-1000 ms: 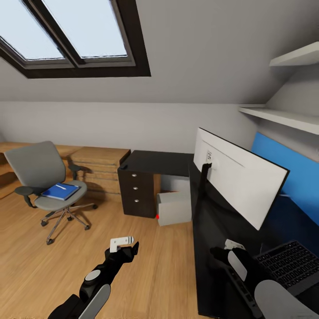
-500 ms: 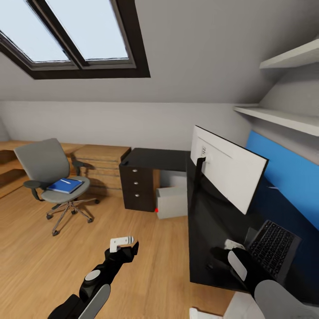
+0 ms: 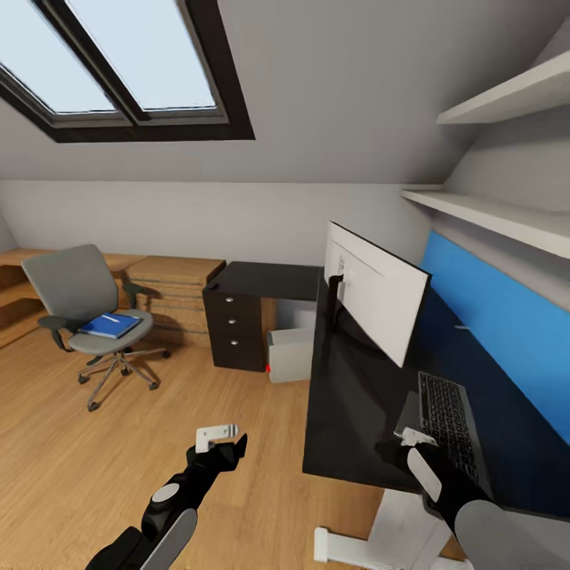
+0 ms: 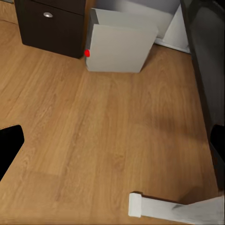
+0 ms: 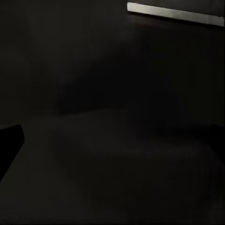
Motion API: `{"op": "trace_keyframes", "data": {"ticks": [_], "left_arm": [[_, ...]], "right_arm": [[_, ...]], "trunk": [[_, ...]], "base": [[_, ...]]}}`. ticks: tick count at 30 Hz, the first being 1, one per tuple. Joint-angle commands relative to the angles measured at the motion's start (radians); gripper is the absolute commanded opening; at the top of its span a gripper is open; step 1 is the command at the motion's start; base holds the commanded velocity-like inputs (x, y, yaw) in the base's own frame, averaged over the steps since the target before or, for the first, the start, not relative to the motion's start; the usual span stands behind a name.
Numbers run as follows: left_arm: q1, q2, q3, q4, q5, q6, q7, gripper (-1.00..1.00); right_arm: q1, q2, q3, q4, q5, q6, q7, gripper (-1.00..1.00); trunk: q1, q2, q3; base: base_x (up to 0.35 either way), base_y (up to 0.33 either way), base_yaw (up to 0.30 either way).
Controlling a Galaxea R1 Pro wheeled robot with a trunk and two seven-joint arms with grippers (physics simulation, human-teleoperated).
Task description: In the bedroom, organize the workspace by keeping the computer under the desk, ensuring the monitor is on the desk, placing the keyboard on the desk next to the monitor, placing the mouse on the desk next to the keyboard, moving the folder from the swivel chair onto the desk next to the mouse, stacking the notebook on top of the folder with the pen on top of the notebook, and positioning the swivel chair next to the desk.
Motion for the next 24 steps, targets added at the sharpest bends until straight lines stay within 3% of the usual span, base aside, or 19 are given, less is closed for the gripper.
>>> {"op": "trace_keyframes", "data": {"ticks": [1, 7, 24], "left_arm": [[-0.001, 0.001, -0.003, -0.002, 0.007, 0.002, 0.009, 1.0], [-0.001, 0.001, -0.002, -0.001, 0.007, 0.002, 0.009, 1.0], [-0.001, 0.001, -0.003, 0.003, 0.007, -0.001, 0.009, 1.0]], "right_arm": [[0.0, -0.001, 0.006, -0.002, -0.009, 0.005, -0.009, 1.0], [0.0, -0.001, 0.006, -0.002, -0.009, 0.005, -0.009, 1.0], [0.0, 0.007, 0.027, -0.063, 0.0, -0.008, -0.006, 1.0]], "trunk": [[0.0, -0.001, -0.001], [0.0, -0.001, -0.001], [0.0, -0.001, -0.001]], "base": [[-0.085, -0.324, 0.0], [-0.033, -0.222, 0.0], [-0.001, -0.01, 0.0]]}}
